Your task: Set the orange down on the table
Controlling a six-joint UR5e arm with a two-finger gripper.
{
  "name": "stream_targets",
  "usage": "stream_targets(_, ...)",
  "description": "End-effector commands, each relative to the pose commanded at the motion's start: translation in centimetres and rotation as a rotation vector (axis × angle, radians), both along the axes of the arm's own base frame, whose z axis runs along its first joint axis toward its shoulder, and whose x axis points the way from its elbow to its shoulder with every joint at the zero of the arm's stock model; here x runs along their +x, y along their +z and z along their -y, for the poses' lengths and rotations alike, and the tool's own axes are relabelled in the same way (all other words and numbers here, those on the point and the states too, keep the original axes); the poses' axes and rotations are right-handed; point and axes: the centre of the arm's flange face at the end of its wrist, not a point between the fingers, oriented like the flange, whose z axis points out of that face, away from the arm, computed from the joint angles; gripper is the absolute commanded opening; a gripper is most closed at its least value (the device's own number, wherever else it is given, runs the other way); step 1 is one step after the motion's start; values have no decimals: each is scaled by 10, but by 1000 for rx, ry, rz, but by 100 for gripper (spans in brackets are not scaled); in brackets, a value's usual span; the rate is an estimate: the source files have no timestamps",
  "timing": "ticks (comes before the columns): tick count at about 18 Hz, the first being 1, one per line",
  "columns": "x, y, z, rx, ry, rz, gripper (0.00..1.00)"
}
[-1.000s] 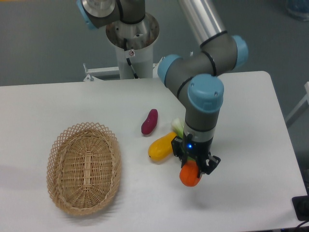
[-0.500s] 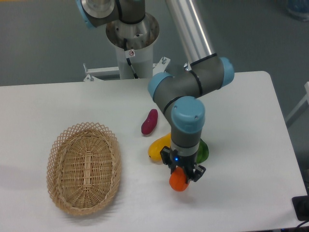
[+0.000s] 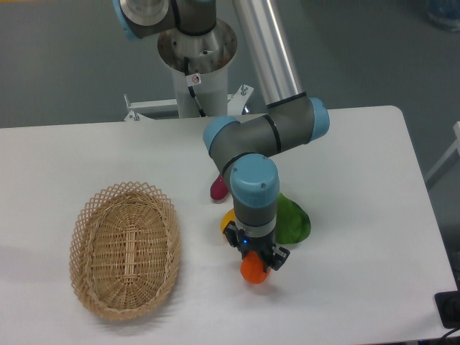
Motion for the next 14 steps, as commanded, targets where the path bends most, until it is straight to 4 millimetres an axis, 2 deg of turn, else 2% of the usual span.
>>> stream_targets(6, 0, -1, 0, -1, -3, 1, 47)
stream_targets(10, 0, 0, 0, 0, -3, 0, 55)
stream_targets(12, -1, -1, -1, -4, -4, -4, 72)
stream_targets(14, -2, -1, 0, -9, -2, -9, 80)
